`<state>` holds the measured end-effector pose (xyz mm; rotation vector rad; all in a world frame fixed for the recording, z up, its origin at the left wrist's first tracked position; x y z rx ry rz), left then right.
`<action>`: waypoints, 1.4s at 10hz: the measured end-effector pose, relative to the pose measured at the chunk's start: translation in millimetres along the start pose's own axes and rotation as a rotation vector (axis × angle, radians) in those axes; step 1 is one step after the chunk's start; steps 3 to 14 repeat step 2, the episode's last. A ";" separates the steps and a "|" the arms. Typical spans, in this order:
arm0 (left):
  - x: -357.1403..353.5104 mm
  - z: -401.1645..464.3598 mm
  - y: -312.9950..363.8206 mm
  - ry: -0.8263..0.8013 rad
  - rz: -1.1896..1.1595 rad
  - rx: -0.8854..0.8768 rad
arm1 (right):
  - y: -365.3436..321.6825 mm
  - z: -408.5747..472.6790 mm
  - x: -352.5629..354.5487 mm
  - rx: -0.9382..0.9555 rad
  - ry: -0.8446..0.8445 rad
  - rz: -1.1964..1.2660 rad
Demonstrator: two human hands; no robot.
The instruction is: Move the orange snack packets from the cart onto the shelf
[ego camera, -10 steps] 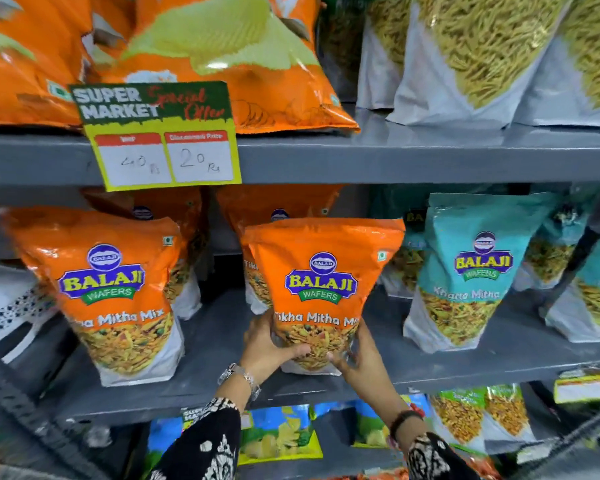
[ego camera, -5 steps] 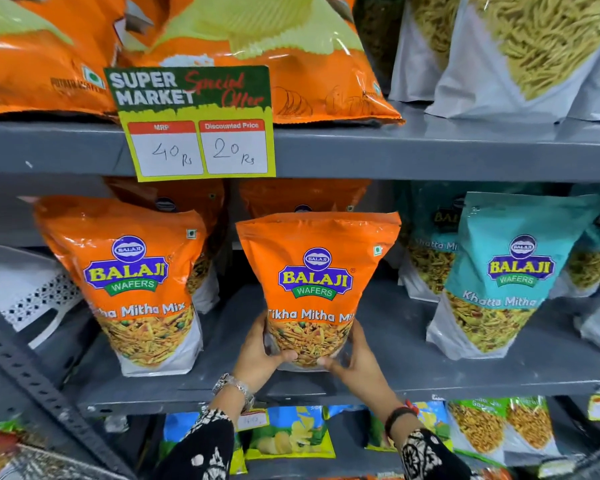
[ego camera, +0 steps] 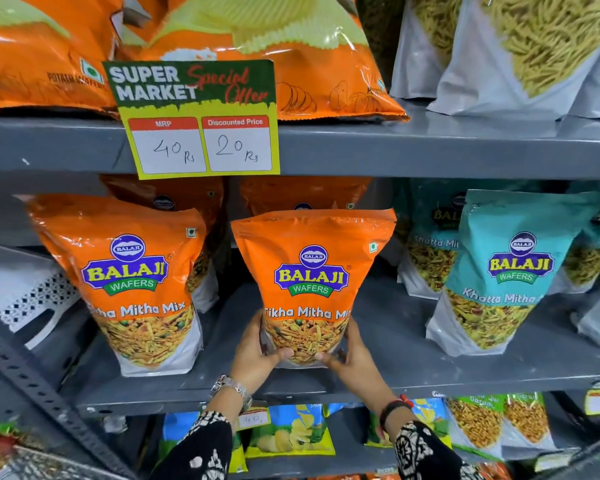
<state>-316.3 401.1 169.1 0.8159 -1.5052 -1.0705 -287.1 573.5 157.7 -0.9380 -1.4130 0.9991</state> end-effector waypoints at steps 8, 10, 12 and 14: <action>6.2 -14.6 4.6 0.113 0.004 -0.026 | -10.8 -12.3 1.5 0.018 0.020 -0.014; 6.2 -14.6 4.6 0.113 0.004 -0.026 | -10.8 -12.3 1.5 0.018 0.020 -0.014; 6.2 -14.6 4.6 0.113 0.004 -0.026 | -10.8 -12.3 1.5 0.018 0.020 -0.014; 6.2 -14.6 4.6 0.113 0.004 -0.026 | -10.8 -12.3 1.5 0.018 0.020 -0.014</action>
Point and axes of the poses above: each hand's wrist, its own z-axis towards the middle knuckle, its own x-axis out of the back of the hand, y = z × x, the point moved 7 cm from there along z, towards the middle knuckle, and after that the axes turned 6 degrees about -y, right-handed, at the moved point
